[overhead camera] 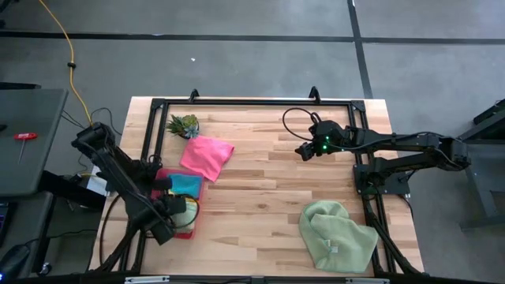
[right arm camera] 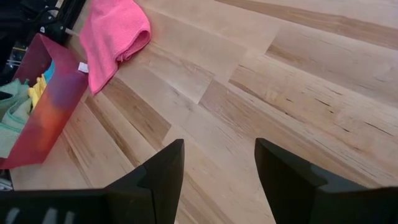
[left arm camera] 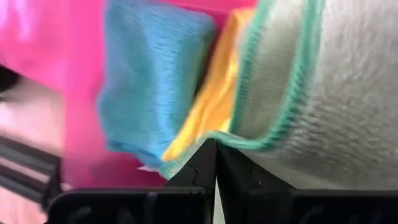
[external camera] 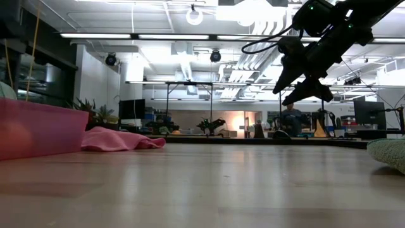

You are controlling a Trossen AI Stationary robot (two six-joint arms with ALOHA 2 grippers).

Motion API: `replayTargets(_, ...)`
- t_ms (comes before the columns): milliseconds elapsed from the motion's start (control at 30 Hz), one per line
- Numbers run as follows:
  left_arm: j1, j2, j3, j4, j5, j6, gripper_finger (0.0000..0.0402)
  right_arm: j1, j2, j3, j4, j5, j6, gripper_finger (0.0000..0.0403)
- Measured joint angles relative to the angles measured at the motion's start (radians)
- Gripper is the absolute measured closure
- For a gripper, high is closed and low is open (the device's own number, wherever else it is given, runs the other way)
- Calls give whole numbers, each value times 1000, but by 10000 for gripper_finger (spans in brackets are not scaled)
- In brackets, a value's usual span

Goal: Fold microfiber towels
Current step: Put the top green microfiber towel into the red bin

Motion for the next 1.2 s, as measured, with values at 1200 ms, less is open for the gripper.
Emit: replayTargets(1200,60,-35,-96,536,-56,-233,401,0,0,0,-3,24,-35,214)
